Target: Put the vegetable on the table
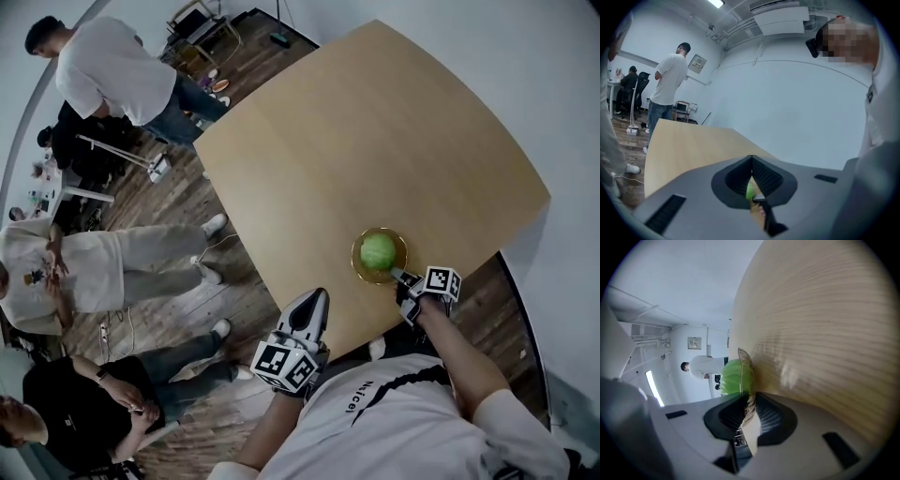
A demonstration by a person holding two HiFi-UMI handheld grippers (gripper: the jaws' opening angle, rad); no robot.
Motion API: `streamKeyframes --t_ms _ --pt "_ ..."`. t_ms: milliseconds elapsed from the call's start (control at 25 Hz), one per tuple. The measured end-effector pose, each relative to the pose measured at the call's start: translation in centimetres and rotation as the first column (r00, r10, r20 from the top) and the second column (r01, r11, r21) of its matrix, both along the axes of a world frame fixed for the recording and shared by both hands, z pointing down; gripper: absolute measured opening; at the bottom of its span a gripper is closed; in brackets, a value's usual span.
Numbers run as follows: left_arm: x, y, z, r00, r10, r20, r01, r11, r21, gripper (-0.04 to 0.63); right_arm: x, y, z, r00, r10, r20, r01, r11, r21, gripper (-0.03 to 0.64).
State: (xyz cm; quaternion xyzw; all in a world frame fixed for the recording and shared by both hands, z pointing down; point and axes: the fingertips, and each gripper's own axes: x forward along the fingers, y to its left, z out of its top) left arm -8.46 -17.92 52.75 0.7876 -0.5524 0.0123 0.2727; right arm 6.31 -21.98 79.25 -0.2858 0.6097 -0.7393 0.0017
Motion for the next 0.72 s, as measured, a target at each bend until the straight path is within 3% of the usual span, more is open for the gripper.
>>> streamKeyframes --t_ms 440,720 --pt "-1.8 2.7 1.8 0.994 -0.111 -0.009 0.111 0.994 -0.008 0.012 0.0 -1.3 1.9 1.000 0.009 -0.010 -0.009 1.000 0.005 0.060" --pt "-3.2 1.7 1.5 0.993 -0.116 -0.031 0.116 0.993 -0.001 0.012 0.6 -3.4 2.3 0.983 -0.028 -0.182 0.024 0.999 -0.025 0.097"
